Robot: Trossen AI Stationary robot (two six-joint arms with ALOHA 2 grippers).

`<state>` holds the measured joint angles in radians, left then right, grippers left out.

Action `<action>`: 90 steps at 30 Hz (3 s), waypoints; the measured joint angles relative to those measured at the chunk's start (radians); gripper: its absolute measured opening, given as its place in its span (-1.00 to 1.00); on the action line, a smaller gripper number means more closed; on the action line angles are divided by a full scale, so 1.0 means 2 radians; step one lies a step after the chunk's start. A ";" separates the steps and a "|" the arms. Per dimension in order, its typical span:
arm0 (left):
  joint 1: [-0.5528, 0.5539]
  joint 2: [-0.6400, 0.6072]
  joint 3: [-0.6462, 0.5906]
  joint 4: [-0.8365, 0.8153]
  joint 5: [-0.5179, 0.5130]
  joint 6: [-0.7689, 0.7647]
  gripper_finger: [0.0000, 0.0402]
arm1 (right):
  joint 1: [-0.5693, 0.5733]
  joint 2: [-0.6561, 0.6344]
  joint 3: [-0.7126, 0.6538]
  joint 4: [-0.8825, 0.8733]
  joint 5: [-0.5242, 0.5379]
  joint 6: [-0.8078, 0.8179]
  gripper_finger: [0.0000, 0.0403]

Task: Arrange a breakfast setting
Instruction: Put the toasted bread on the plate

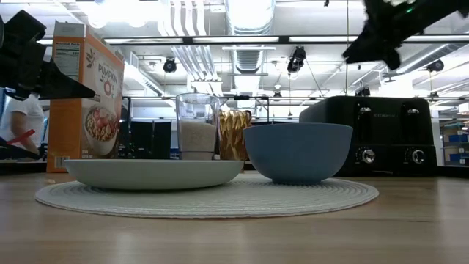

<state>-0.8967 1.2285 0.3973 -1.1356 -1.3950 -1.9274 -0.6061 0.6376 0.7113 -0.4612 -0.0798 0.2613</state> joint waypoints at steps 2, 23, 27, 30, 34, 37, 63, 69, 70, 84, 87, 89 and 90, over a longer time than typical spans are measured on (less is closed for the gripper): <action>0.000 0.000 0.000 0.000 0.000 0.000 -0.99 | -0.010 0.017 0.000 0.026 0.000 0.000 -0.53; 0.000 0.000 0.000 -0.003 0.000 0.002 -0.99 | -0.030 0.189 0.141 -0.080 0.066 0.053 -0.19; 0.000 0.000 0.000 -0.003 0.000 0.002 -0.99 | -0.030 0.220 0.171 -0.104 0.083 0.070 -0.23; 0.000 0.000 0.000 -0.003 0.000 0.002 -0.99 | -0.030 0.247 0.188 -0.122 0.084 0.072 -0.26; 0.000 0.000 0.000 -0.003 0.003 0.004 -0.99 | -0.030 0.280 0.201 -0.142 0.084 0.083 -0.26; 0.000 0.000 0.000 -0.003 0.026 0.004 -0.99 | -0.030 0.302 0.207 -0.151 0.090 0.083 -0.27; 0.000 0.000 0.000 -0.005 0.049 0.004 -0.99 | -0.029 0.316 0.198 -0.152 0.128 0.063 -0.95; 0.000 0.000 0.000 -0.005 0.048 0.004 -0.99 | -0.029 0.300 0.221 -0.165 0.126 0.060 -0.95; 0.000 0.000 0.000 -0.005 0.048 0.004 -0.99 | -0.029 0.295 0.226 -0.166 0.124 0.060 -0.96; 0.000 0.000 0.000 -0.008 0.048 0.004 -0.99 | 0.080 0.196 0.253 -0.158 0.053 0.121 -0.96; 0.000 0.000 0.000 -0.008 0.048 0.004 -0.99 | 0.124 0.183 0.252 -0.138 0.053 0.137 -0.96; 0.000 0.000 0.000 -0.009 0.048 0.004 -0.99 | 0.160 0.181 0.251 -0.115 0.054 0.152 -0.96; 0.000 0.000 0.000 -0.009 0.048 0.004 -0.99 | 0.178 0.181 0.250 -0.102 0.053 0.160 -0.96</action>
<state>-0.8970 1.2289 0.3969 -1.1538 -1.2991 -1.9198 -0.2501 0.9989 1.2106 -0.6661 0.0267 0.5805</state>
